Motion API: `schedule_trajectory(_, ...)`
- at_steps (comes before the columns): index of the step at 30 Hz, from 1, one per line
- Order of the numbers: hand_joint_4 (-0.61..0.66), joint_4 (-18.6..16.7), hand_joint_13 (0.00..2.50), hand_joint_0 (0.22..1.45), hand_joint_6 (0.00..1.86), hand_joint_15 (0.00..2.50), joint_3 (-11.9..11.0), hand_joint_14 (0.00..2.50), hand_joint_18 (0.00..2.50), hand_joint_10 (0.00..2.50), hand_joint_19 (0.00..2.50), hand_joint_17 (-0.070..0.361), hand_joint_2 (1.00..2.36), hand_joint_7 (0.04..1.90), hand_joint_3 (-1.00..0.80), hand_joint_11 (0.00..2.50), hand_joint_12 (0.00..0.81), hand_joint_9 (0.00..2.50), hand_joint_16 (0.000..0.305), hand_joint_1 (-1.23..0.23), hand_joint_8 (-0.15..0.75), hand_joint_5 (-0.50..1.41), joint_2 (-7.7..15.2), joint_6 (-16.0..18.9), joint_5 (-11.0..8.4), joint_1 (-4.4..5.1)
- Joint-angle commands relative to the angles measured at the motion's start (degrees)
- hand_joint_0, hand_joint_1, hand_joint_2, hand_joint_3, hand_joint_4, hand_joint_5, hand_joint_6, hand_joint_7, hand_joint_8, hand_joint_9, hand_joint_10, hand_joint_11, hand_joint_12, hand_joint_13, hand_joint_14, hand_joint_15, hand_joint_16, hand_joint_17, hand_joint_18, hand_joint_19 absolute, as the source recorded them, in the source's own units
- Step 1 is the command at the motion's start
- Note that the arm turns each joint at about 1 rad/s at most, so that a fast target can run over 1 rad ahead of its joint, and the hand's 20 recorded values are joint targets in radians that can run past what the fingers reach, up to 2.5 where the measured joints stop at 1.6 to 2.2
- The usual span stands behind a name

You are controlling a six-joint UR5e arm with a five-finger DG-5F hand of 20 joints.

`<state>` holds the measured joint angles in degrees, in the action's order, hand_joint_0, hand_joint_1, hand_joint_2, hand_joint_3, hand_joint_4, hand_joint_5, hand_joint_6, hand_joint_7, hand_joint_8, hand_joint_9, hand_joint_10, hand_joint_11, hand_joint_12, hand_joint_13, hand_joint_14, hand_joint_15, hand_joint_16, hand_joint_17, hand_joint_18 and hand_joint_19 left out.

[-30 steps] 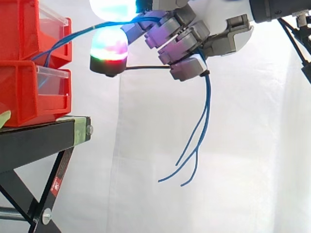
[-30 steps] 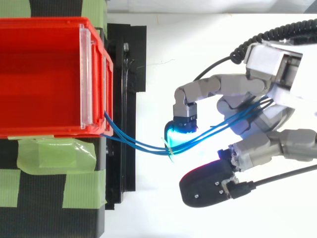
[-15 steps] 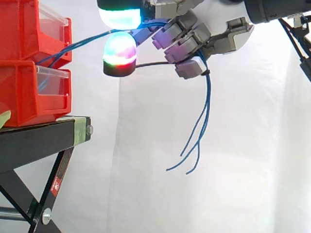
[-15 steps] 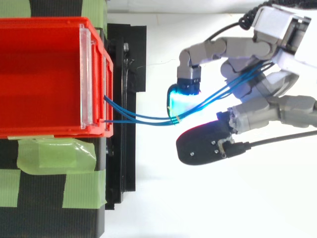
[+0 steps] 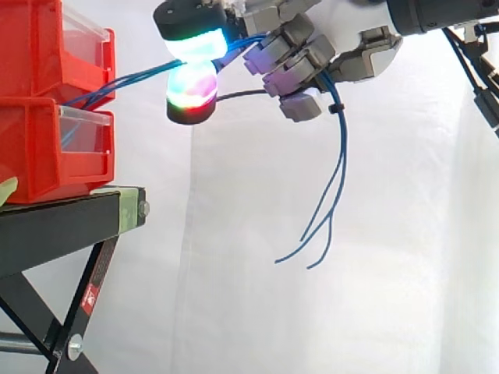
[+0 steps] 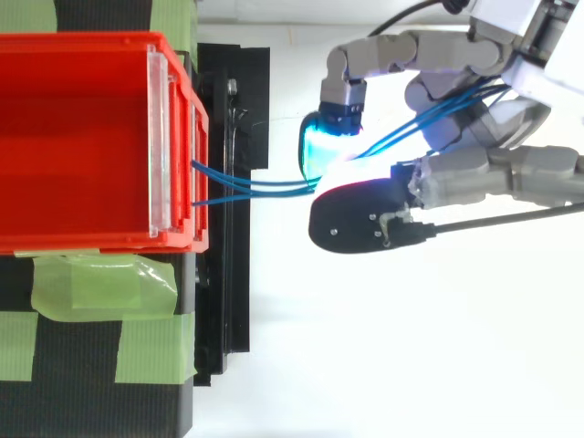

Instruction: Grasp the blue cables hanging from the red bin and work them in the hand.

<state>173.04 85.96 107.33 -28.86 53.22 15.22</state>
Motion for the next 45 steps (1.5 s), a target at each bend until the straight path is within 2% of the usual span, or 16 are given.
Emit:
schedule_trajectory(1,0.34,-0.3,1.28,0.94,0.00,1.82,0.0,2.50,1.34,2.50,1.13,0.093,1.02,1.37,-0.19,2.50,0.411,1.05,0.041,-0.58,0.277,0.41,0.0,-0.6,0.04,-0.01)
schedule_trajectory(9,0.35,-1.3,1.28,1.00,0.01,1.82,0.0,2.50,1.34,2.50,1.13,0.093,1.01,1.29,0.11,2.50,0.411,1.05,0.041,-0.59,0.277,0.39,0.0,-0.7,0.48,-0.01)
schedule_trajectory(10,0.35,-1.4,1.28,1.01,0.01,1.82,-0.1,2.50,1.34,2.50,1.13,0.093,1.01,1.29,0.08,2.50,0.411,1.05,0.041,-0.59,0.277,0.39,0.1,-0.8,0.56,-0.01)
schedule_trajectory(13,0.35,-1.7,1.28,0.93,0.01,1.82,0.0,2.50,1.34,2.50,1.13,0.093,1.02,1.29,-0.24,2.50,0.411,1.05,0.041,-0.58,0.277,0.37,0.0,-0.8,1.18,-0.01)
schedule_trajectory(14,0.35,-1.7,1.28,0.92,0.01,1.82,0.0,2.50,1.34,2.50,1.13,0.093,1.02,1.29,-0.30,2.50,0.411,1.05,0.041,-0.57,0.277,0.37,0.1,-0.8,1.36,-0.01)
schedule_trajectory(15,0.32,-1.7,1.28,0.89,0.01,1.82,0.0,2.50,1.34,2.50,1.13,0.093,1.02,1.29,-0.44,2.50,0.411,1.05,0.041,-0.55,0.277,0.36,0.0,-0.8,1.53,-0.01)
schedule_trajectory(18,0.34,-1.7,1.28,0.87,0.01,1.82,0.0,2.50,1.34,2.50,1.13,0.093,1.02,1.29,-0.58,2.50,0.411,1.05,0.041,-0.54,0.277,0.35,0.0,-0.8,1.62,-0.01)
schedule_trajectory(23,0.34,-1.7,1.28,0.85,0.01,1.82,0.0,2.50,1.34,2.50,1.13,0.093,1.01,1.29,-0.69,2.50,0.411,1.05,0.041,-0.53,0.277,0.35,0.0,-0.9,1.62,-0.01)
schedule_trajectory(33,0.35,-1.7,1.28,0.85,0.01,1.82,0.0,2.50,1.34,2.50,1.13,0.093,1.01,1.31,-0.75,2.50,0.411,1.05,0.041,-0.55,0.277,0.37,0.1,-0.9,1.62,-0.01)
schedule_trajectory(36,0.35,-1.8,1.28,0.88,0.00,1.82,0.0,2.50,1.34,2.50,1.13,0.093,1.01,1.32,-0.74,2.50,0.411,1.05,0.041,-0.56,0.277,0.39,0.1,-0.9,1.62,-0.01)
schedule_trajectory(41,0.36,-1.9,1.28,0.95,0.01,1.82,0.0,2.50,1.34,2.50,1.13,0.093,1.02,1.32,-0.61,2.50,0.411,1.05,0.041,-0.58,0.277,0.40,0.0,-0.9,1.62,-0.01)
schedule_trajectory(43,0.36,-1.9,1.28,0.95,0.01,1.82,0.0,2.50,1.34,2.50,1.13,0.093,1.02,1.32,-0.55,2.50,0.411,1.05,0.041,-0.58,0.277,0.40,0.1,-0.9,1.62,-0.01)
schedule_trajectory(45,0.36,-1.8,1.28,0.97,0.01,1.82,0.0,2.50,1.34,2.50,1.13,0.093,1.02,1.29,-0.42,2.50,0.411,1.05,0.041,-0.58,0.277,0.39,0.0,-0.9,1.62,-0.01)
